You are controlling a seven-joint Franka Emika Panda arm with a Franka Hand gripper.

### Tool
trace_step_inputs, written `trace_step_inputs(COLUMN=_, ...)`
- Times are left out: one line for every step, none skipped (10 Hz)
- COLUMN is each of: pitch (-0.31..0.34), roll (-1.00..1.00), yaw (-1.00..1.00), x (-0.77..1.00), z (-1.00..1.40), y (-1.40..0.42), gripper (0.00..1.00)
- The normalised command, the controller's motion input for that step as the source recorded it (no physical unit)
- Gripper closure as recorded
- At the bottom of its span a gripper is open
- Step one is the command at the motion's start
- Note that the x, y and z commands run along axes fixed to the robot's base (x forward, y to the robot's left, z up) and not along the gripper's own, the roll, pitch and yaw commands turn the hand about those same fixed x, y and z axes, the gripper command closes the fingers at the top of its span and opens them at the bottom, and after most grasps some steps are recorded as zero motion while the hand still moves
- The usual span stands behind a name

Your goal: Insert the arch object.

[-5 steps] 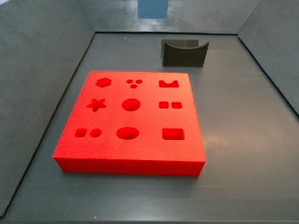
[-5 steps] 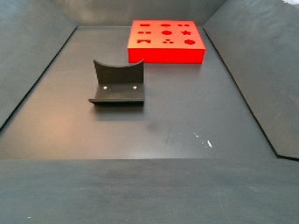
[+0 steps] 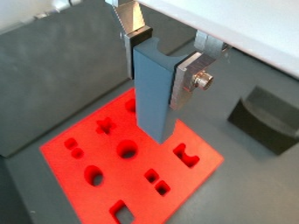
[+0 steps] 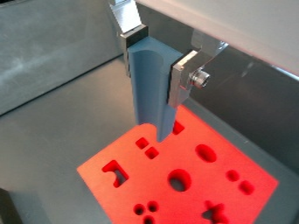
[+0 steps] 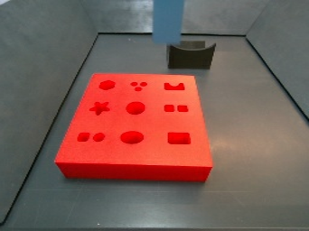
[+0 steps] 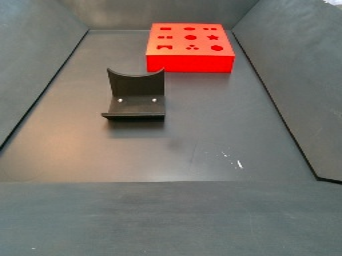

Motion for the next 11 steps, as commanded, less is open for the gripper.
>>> trace_step_inputs(pitch=0.0, roll=0.15, yaw=-0.15, x=1.0, z=-0.88, y=0.19, gripper=1.0)
trace_step_inputs(pitch=0.013, roll=0.2, yaw=-0.24, x=0.87, z=-0.82, y=0.3, gripper=1.0)
trace_step_inputs(pitch=0.02, roll=0.19, yaw=-0.19, x=0.59, z=-0.85, y=0.36, gripper=1.0)
trace_step_inputs(pitch=0.004, roll=0.17, yaw=-0.13, x=0.54, z=-0.77, y=0.28, gripper=1.0)
trace_step_inputs(pitch=0.019, roll=0.21, yaw=-0.08, x=0.46, z=-0.72, y=0.27, gripper=1.0)
trace_step_inputs(pitch=0.0, roll=0.2, yaw=0.0, x=0.0, z=-0.65, y=0.21, gripper=1.0)
trace_step_inputs(pitch=-0.001, roll=0.15, yaw=0.0, x=-0.21, z=-0.45, y=0.05, gripper=1.0)
trace_step_inputs(pitch=-0.036, roll=0.01, yaw=-0.01, x=-0.23, z=-0.31, y=0.02, gripper=1.0)
trace_step_inputs(pitch=-0.049, roll=0.0, yaw=0.0, x=-0.13, z=-0.27, y=0.05, gripper=1.0)
trace_step_inputs(pitch=-0.027, roll=0.0, yaw=0.0, x=-0.14, z=-0.21, y=0.08, gripper=1.0)
trace_step_inputs(pitch=-0.023, roll=0.0, yaw=0.0, x=0.0, z=-0.16, y=0.09, gripper=1.0)
